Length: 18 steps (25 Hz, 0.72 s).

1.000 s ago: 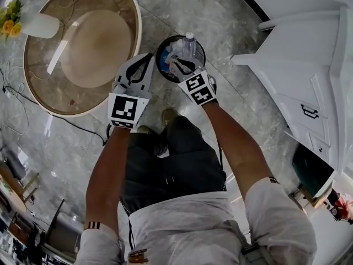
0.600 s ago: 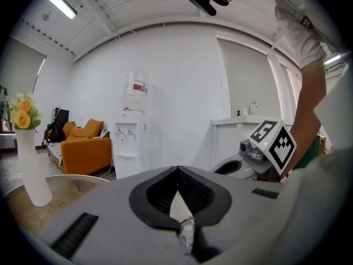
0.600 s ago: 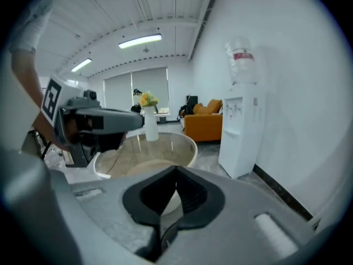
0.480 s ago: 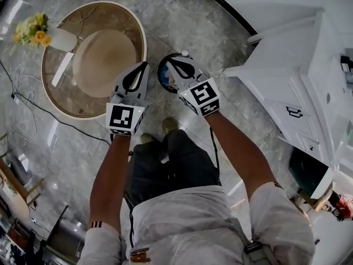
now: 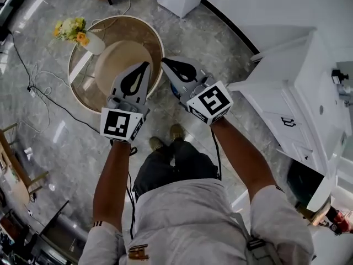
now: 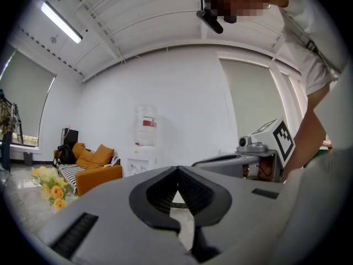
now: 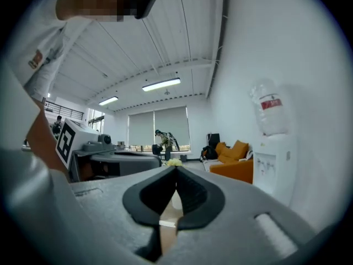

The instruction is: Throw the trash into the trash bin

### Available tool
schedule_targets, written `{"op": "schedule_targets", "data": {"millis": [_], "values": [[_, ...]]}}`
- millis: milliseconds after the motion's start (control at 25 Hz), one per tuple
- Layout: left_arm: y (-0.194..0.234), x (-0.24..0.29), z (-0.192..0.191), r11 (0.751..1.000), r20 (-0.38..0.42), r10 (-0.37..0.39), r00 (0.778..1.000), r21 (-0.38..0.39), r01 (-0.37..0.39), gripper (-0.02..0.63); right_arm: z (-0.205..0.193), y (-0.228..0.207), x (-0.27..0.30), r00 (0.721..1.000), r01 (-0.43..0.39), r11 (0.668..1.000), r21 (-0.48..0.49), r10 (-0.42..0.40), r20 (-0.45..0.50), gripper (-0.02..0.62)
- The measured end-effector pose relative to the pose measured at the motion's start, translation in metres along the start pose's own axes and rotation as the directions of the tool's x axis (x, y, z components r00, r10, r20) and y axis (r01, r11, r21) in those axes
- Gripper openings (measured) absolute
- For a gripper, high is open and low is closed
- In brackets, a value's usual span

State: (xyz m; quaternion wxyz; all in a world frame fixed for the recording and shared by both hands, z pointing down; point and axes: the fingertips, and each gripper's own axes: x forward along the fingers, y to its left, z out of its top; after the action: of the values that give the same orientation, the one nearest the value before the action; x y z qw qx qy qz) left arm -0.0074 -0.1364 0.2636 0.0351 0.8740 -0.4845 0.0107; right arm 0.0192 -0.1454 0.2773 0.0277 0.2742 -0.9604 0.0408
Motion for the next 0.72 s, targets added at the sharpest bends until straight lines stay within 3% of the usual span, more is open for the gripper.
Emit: {"op": "schedule_targets", "data": {"millis": [320,720], "values": [[0.006,-0.062,0.082,0.997,0.064,0.076,0.995,-0.03,-0.075,-0.002,0.096,0.061,-0.005,0.989,-0.092,0.996,-0.016,0.093,0.116,0.0],[-0.017,-0.108,0.138,0.995,0.148,0.094,0.985,0.009,-0.096,-0.002,0.142,0.119,-0.025,0.974,-0.151,0.987,-0.055,0.159,0.164,0.0]]}}
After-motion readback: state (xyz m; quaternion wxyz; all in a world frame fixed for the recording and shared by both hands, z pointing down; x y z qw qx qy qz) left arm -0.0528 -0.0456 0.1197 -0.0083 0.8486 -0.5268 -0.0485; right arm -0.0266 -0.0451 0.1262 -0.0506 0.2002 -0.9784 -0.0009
